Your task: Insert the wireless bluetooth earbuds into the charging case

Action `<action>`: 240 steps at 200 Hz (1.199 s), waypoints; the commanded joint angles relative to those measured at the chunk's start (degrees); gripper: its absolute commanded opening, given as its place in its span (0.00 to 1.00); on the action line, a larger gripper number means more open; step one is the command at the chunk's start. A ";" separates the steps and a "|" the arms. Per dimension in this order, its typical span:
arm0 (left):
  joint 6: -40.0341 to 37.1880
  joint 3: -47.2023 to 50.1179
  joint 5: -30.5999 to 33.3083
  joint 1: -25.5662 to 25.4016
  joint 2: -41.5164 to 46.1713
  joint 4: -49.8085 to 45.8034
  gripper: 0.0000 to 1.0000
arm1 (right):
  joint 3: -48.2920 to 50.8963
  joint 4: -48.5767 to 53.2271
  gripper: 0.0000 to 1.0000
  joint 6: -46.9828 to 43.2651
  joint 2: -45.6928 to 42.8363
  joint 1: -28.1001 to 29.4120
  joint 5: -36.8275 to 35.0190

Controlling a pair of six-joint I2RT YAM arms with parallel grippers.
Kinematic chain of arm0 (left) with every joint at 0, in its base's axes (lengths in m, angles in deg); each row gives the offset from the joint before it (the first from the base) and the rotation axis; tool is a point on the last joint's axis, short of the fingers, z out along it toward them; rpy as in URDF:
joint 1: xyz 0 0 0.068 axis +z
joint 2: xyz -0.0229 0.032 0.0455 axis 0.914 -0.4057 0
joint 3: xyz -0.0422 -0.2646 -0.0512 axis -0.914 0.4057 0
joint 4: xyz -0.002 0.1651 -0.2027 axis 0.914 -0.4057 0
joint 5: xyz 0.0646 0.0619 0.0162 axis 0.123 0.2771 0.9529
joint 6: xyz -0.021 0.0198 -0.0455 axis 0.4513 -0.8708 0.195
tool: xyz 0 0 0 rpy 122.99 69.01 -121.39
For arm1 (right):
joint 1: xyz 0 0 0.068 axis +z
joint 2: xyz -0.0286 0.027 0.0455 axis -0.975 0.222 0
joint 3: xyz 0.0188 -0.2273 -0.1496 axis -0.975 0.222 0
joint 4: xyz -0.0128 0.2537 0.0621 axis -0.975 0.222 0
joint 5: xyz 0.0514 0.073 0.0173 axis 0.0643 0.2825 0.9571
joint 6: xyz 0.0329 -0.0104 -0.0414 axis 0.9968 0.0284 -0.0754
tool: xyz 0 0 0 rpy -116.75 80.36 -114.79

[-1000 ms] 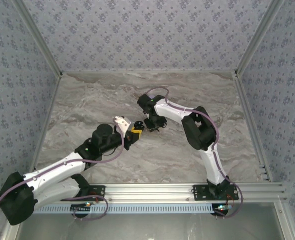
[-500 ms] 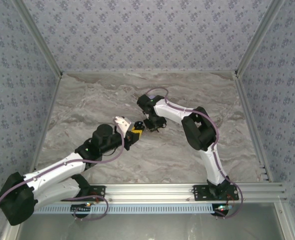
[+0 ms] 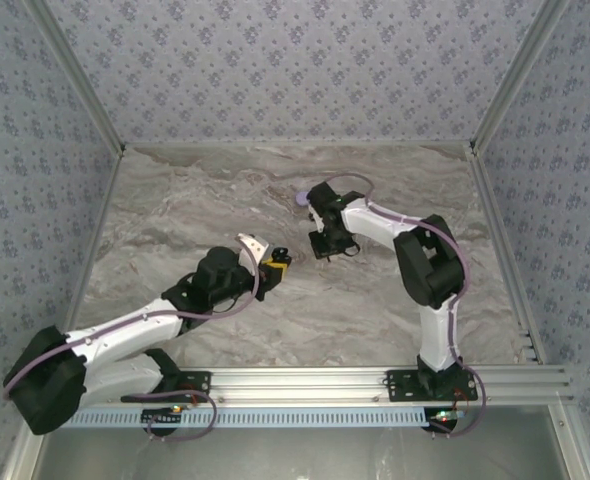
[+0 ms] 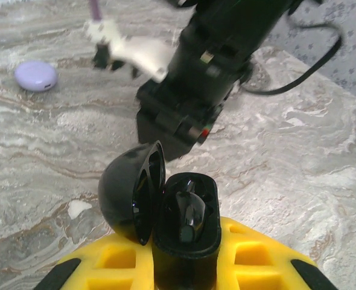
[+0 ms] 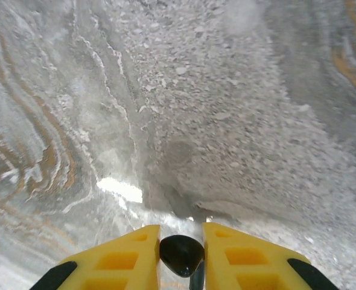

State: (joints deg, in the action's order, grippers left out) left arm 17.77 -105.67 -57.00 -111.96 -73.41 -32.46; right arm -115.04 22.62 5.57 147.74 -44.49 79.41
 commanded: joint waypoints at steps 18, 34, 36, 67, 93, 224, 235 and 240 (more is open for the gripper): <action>3.92 -3.27 4.34 -0.35 -4.08 3.33 0.07 | 4.80 -5.99 0.23 1.70 -8.20 -2.03 6.06; 4.73 -3.26 5.50 -0.35 -5.36 3.90 0.07 | 6.45 -7.78 0.22 1.71 -10.73 -2.52 7.15; 4.78 -3.27 5.59 -0.37 -5.55 4.02 0.07 | 6.50 -7.91 0.23 1.71 -11.10 -2.58 7.29; 5.95 -3.40 6.16 -0.34 -7.74 5.72 0.08 | 8.31 -9.35 0.23 1.71 -15.74 -2.94 10.03; 7.32 -3.40 5.44 -0.39 -9.92 8.38 0.08 | 9.16 -10.78 0.24 1.94 -19.14 -2.89 12.30; 14.64 -4.24 -6.51 -0.37 -24.53 36.19 0.07 | 12.01 -16.79 0.24 2.41 -31.59 -2.21 19.50; 14.93 -4.44 -7.02 -0.44 -24.96 37.63 0.07 | 12.17 -17.61 0.25 2.37 -32.32 -2.24 19.92; 15.02 -4.57 -7.14 -0.49 -25.14 38.09 0.07 | 12.17 -17.77 0.25 2.41 -32.73 -2.27 20.05</action>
State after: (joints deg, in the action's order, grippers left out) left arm 31.10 -107.98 -61.33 -111.96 -97.74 -2.36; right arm -103.65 7.40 7.16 117.51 -47.13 97.44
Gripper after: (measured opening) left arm 0.188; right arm 0.246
